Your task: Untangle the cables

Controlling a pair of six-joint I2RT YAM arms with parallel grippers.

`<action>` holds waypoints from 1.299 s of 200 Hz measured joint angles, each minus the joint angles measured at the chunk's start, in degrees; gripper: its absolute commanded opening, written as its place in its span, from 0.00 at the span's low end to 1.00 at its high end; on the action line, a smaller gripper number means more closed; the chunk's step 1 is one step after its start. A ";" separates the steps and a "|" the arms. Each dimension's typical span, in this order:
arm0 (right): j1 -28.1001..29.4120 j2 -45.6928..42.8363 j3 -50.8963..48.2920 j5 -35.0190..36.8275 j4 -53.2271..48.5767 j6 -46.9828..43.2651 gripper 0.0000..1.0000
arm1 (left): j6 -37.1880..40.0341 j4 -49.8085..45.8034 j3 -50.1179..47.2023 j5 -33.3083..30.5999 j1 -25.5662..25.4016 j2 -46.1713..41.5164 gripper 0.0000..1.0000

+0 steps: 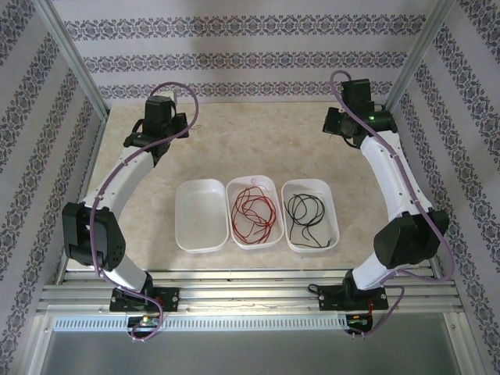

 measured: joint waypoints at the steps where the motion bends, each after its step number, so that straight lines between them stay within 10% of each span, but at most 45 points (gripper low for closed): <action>1: 0.00 -0.04 0.00 0.02 -0.02 0.00 0.00 | 0.00 0.00 -0.02 0.02 0.00 -0.04 0.00; 260: 0.94 -12.83 -2.23 -9.97 2.40 2.12 0.00 | -2.69 -34.25 -21.73 19.87 -8.33 -29.55 0.00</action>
